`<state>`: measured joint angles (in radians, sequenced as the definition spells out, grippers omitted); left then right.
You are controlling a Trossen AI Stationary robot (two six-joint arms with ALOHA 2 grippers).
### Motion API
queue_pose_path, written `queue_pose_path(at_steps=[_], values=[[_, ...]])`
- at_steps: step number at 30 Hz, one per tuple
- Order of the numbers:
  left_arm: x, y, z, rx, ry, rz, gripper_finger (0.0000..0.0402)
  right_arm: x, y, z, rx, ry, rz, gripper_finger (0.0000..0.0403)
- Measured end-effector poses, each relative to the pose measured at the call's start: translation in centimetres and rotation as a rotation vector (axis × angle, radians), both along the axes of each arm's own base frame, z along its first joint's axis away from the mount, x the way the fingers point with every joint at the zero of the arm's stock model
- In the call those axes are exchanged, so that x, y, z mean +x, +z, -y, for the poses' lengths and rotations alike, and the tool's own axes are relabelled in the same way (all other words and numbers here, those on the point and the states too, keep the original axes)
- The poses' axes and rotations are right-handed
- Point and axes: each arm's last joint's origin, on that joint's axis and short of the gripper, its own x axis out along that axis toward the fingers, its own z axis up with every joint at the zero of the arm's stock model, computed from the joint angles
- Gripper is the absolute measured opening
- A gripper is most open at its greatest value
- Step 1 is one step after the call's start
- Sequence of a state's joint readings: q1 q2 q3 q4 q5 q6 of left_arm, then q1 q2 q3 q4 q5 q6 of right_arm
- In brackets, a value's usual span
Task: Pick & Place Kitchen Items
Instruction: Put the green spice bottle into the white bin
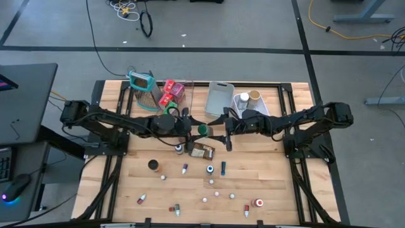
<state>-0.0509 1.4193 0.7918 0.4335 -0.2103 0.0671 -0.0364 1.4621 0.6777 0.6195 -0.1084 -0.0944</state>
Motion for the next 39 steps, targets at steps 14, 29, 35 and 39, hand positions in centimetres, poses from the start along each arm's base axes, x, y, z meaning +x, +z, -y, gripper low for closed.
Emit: queue_pose_path(at_steps=[14,29,35,39], values=[[0.21,0.27,0.04,0.016,-0.019,0.041,0.0219,0.73,-0.09,0.08,-0.047,0.018,0.093,0.0266],[0.23,0.33,0.08,0.01,-0.026,0.051,0.0219,0.69,-0.22,0.1,-0.071,0.021,0.078,0.0216],[0.23,0.39,0.07,0.017,-0.024,0.057,0.0245,0.69,-0.28,0.11,-0.071,0.015,0.072,0.022],[0.23,0.43,0.06,0.013,-0.019,0.055,0.0262,0.68,-0.68,0.14,-0.071,0.013,0.04,0.0208]])
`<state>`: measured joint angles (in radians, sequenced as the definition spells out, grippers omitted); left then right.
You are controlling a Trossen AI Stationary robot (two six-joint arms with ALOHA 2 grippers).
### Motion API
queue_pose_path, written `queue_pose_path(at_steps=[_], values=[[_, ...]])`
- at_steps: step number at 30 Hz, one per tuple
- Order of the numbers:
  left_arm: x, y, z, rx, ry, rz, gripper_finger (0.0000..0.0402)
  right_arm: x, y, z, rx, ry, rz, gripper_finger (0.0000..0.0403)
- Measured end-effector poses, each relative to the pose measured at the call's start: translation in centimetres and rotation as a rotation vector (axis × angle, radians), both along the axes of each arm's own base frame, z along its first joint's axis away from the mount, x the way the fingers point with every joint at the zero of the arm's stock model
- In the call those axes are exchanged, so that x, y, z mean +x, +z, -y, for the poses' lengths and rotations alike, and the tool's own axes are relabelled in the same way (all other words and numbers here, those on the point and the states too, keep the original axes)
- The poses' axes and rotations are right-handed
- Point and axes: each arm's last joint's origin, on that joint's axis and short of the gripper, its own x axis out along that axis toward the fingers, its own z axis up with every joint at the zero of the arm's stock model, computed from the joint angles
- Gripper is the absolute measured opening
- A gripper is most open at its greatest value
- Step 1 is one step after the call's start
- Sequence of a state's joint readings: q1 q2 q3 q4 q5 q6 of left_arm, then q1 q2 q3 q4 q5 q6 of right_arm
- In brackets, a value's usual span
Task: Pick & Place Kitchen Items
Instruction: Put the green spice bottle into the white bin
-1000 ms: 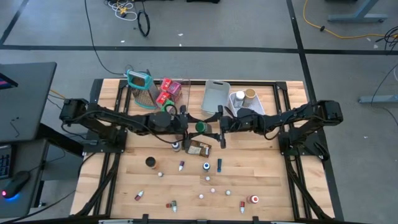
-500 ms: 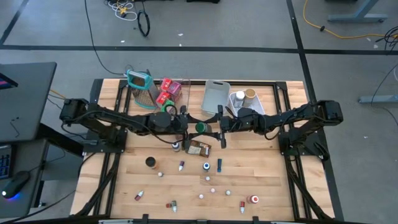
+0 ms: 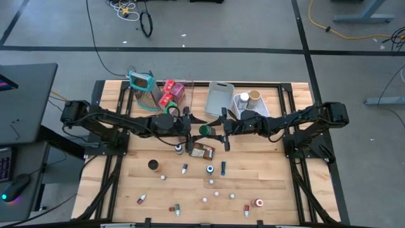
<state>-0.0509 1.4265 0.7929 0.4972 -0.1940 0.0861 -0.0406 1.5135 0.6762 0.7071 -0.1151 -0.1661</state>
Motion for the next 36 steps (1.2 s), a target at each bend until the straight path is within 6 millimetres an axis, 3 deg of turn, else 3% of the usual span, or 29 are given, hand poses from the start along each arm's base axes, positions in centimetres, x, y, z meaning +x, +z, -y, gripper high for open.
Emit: queue_pose_path(at_steps=[6,14,18,26,36], values=[[0.0,-0.1,-0.1,0.003,0.033,-0.009,0.027,-0.1,-0.4,0.5,-0.028,-0.188,-0.049,0.0221],[-0.1,-0.4,-0.2,-0.007,0.084,-0.041,0.0261,-2.3,0.0,2.1,-0.228,-0.842,-0.195,0.0209],[-0.2,-0.7,-0.2,-0.004,0.083,-0.063,0.0259,-3.5,-0.7,3.2,-0.214,-1.142,-0.251,0.0219],[-0.2,-0.9,-0.2,-0.002,0.084,-0.086,0.0259,-5.3,-3.5,5.2,-0.013,-1.21,-0.262,0.0208],[-0.2,-0.9,-0.2,-0.001,0.084,-0.093,0.0258,-7.6,-6.8,5.0,0.203,-1.262,-0.177,0.0232]])
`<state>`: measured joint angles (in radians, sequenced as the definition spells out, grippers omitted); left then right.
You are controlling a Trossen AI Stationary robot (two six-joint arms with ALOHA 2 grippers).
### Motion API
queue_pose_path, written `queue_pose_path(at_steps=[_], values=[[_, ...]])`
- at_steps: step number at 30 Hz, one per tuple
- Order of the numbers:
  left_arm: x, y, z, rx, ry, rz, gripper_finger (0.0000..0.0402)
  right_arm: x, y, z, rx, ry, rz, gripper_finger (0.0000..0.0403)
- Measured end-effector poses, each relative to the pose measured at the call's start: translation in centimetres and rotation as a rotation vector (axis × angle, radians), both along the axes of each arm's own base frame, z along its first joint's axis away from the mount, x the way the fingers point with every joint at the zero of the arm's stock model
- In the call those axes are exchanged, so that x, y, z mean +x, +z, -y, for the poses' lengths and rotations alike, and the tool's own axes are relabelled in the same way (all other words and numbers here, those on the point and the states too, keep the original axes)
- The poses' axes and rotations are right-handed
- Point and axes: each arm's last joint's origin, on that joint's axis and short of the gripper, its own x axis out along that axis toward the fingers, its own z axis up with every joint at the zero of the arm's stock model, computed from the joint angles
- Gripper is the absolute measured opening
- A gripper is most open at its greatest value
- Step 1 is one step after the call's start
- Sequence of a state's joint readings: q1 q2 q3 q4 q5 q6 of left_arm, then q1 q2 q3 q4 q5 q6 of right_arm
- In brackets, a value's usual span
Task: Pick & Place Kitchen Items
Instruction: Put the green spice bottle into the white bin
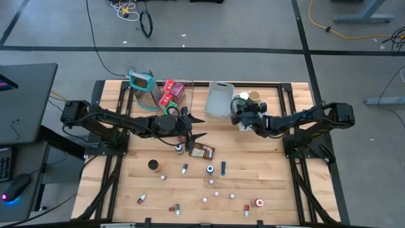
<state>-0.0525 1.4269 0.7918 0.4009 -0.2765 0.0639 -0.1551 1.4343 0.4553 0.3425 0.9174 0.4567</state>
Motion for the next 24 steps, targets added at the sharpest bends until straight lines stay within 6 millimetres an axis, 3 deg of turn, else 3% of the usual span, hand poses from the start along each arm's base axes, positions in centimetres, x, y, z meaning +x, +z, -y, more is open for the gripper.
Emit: queue_pose_path(at_steps=[7,19,24], values=[[0.0,0.1,0.0,0.014,-0.004,0.007,0.0259,-0.2,-0.9,0.0,-0.034,0.045,-0.009,0.0221],[0.0,0.1,0.0,-0.027,-0.001,0.013,0.0256,-0.2,-0.9,0.2,-0.064,0.06,-0.051,0.029],[0.0,0.0,0.7,-0.027,-0.024,0.01,0.0256,0.5,0.4,-0.3,-0.146,0.124,-0.022,0.0296]])
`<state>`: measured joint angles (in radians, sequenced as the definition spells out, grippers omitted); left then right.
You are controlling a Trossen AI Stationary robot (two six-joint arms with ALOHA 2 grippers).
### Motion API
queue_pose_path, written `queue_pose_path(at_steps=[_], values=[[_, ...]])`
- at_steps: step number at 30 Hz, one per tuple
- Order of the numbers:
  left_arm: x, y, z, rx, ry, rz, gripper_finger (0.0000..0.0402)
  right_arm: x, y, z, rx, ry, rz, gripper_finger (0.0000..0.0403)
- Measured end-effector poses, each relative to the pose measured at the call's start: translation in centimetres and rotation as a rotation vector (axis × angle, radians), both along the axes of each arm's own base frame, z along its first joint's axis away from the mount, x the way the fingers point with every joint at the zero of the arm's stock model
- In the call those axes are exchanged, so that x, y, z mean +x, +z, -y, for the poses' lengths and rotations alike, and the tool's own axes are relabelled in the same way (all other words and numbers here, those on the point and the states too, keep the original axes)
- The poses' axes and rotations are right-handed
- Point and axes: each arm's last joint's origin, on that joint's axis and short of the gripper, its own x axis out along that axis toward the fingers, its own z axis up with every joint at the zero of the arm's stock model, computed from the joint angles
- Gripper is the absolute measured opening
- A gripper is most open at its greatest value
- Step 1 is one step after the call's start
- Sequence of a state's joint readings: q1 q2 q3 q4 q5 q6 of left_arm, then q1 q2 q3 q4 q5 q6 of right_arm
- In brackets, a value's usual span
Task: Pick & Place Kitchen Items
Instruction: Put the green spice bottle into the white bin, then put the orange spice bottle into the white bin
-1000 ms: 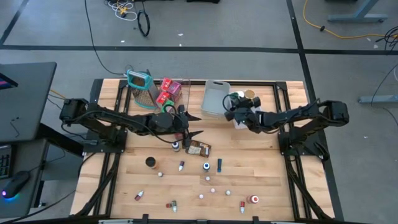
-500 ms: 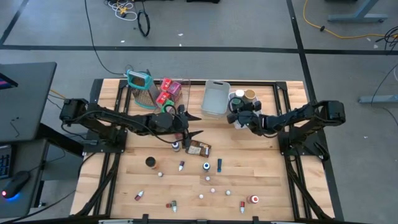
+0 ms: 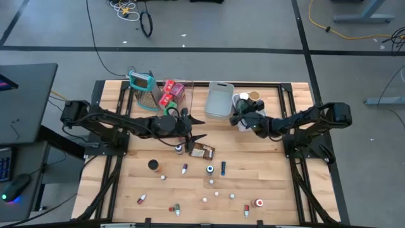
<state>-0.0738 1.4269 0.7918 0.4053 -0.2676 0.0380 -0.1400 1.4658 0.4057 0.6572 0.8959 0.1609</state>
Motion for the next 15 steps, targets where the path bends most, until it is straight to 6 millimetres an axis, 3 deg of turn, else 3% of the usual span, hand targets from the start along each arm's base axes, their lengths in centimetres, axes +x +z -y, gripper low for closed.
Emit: queue_pose_path(at_steps=[10,15], values=[[-0.6,0.0,4.3,0.018,-0.123,-0.003,0.0256,1.2,5.8,-2.1,-0.218,0.445,0.195,0.0286],[-1.6,0.2,7.3,0.05,-0.124,-0.007,0.0256,1.3,7.3,-2.5,-0.219,0.629,0.279,0.0286]])
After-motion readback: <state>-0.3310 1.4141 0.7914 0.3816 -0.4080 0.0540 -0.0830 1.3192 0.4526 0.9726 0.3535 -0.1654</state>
